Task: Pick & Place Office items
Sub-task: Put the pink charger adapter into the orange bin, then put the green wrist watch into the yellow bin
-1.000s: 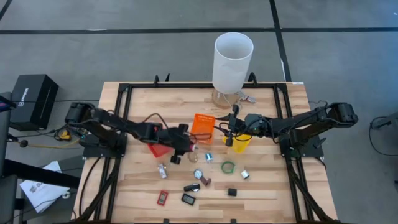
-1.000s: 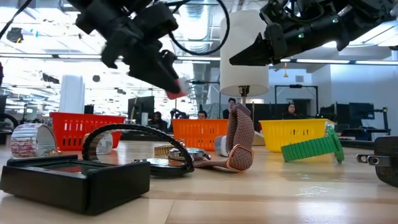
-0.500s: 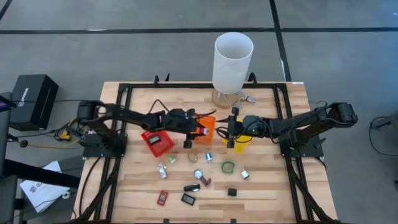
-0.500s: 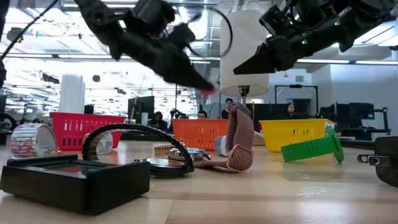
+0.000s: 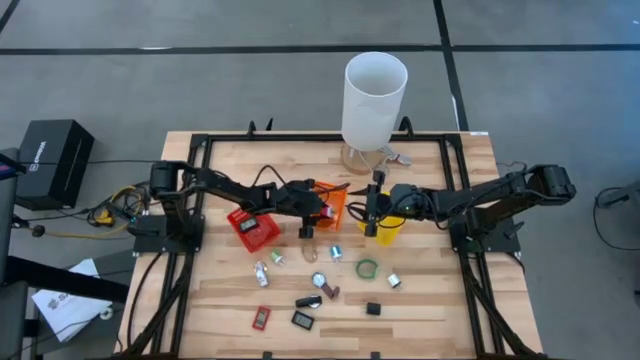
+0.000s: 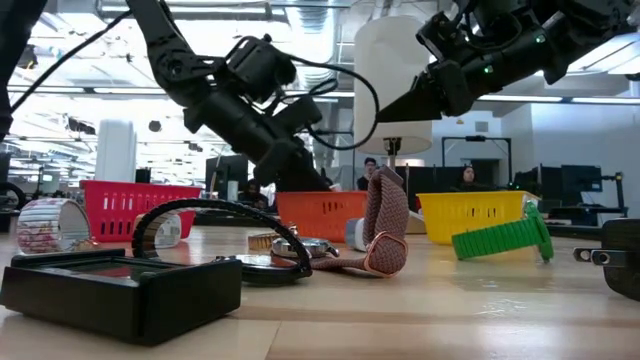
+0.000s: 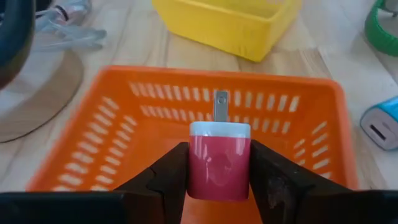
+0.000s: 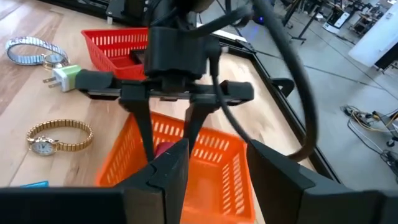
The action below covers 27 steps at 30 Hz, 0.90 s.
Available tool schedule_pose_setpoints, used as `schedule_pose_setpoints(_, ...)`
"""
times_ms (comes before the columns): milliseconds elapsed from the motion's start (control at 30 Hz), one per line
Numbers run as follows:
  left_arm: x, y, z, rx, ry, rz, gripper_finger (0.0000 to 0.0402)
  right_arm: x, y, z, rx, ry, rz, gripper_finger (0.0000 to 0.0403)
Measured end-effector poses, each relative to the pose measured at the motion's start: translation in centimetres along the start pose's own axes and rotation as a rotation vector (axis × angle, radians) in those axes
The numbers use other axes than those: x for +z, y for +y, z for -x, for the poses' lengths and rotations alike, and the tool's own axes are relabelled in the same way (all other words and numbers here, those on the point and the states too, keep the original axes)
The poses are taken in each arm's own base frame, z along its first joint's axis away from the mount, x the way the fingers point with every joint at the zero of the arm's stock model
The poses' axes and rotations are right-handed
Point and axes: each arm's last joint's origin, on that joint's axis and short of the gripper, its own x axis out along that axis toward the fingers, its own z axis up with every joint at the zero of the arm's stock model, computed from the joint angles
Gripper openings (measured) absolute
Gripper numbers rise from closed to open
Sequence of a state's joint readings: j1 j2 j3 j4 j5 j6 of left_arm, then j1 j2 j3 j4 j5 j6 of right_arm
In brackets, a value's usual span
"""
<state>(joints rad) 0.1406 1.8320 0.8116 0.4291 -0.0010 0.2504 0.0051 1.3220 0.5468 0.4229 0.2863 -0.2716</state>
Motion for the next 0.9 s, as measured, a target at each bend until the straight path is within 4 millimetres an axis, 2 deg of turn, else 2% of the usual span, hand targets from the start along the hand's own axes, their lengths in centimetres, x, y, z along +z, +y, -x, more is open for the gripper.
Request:
schedule_pose_setpoints(333,0.6,0.2,0.5,0.009,-0.020,0.000,0.0206,0.0,0.0,0.0,0.000,0.001,-0.001,0.0154)
schedule_pose_setpoints(533,1.1,-0.1,0.9,0.009,-0.035,-0.005,0.0218,0.0,0.0,0.0,0.000,0.001,-0.001,0.0154)
schedule_pose_setpoints(767,4.2,0.2,4.0,0.024,-0.155,-0.007,0.0210,0.4,-0.1,0.0,-0.005,-0.014,-0.006,0.0154)
schedule_pose_setpoints(900,5.1,0.5,6.1,0.017,-0.151,0.080,0.0204,1.4,-0.3,-0.2,-0.003,-0.017,-0.006,0.0154)
